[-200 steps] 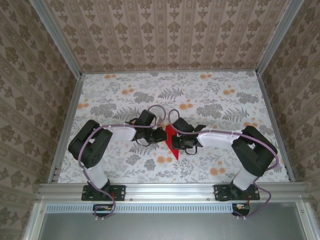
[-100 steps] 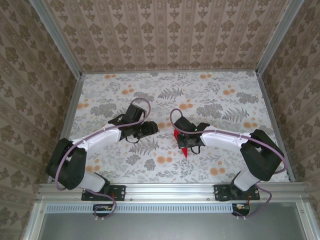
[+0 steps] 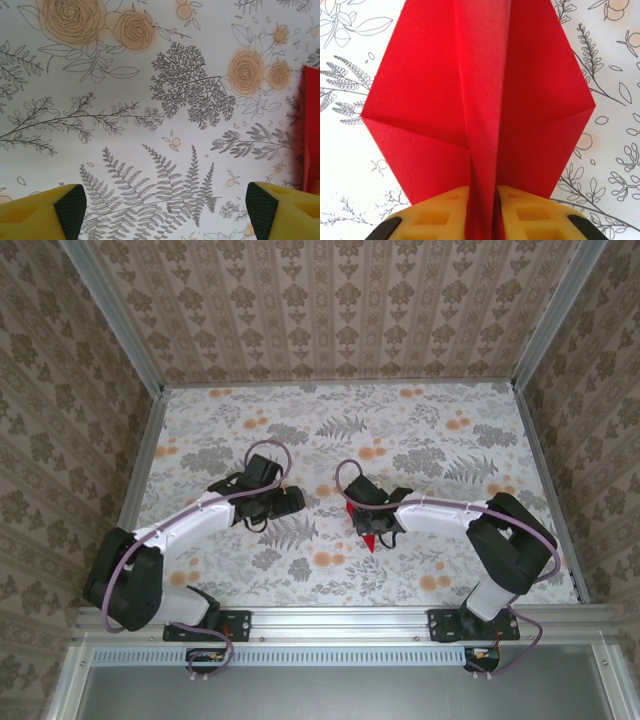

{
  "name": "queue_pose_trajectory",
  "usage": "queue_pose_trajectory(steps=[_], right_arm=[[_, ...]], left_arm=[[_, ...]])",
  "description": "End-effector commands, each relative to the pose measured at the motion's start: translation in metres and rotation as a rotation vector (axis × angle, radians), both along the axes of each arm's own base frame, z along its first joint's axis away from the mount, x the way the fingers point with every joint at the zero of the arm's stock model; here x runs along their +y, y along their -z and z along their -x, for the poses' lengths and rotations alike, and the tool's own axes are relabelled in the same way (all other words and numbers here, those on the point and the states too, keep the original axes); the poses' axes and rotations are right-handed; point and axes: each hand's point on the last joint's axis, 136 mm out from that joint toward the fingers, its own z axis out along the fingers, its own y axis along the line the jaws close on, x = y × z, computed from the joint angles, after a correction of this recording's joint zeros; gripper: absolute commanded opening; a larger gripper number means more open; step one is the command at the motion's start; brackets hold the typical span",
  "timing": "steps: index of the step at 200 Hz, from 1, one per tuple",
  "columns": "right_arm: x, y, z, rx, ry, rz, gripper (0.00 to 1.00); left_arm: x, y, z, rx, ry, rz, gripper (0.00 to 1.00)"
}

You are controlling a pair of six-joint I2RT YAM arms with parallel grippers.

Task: Fold a paper plane with a square sheet of paper (pick it up from the middle)
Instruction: Move the paper plane to the center of the table.

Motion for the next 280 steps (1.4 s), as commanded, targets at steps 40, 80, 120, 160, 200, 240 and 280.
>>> queue_pose_trajectory(steps=[40,80,120,160,200,240,280], right_arm=[[-0.009,0.021,0.001,-0.022,0.026,0.055,0.26],[-0.014,0.040,0.012,-0.015,0.044,0.086,0.27],[-0.011,0.024,0.003,-0.070,0.055,0.086,0.20],[0.004,-0.010,-0.033,-0.174,0.076,0.104,0.11],[0.022,-0.014,-0.070,-0.188,0.079,0.101,0.08],[0.026,-0.006,-0.105,-0.163,0.101,0.099,0.08],[0.024,0.010,-0.118,-0.108,0.115,0.103,0.10]], left_arm=[[0.010,0.002,0.002,-0.003,-0.008,-0.035,0.91],[0.013,0.005,0.003,0.004,-0.013,-0.040,0.96],[0.015,0.007,0.004,0.014,-0.014,-0.044,1.00],[0.017,0.008,0.004,0.018,-0.014,-0.048,1.00],[0.020,0.009,0.007,0.025,-0.008,-0.053,1.00],[0.022,0.012,0.009,0.036,-0.006,-0.059,1.00],[0.024,0.015,0.011,0.046,-0.001,-0.064,1.00]])
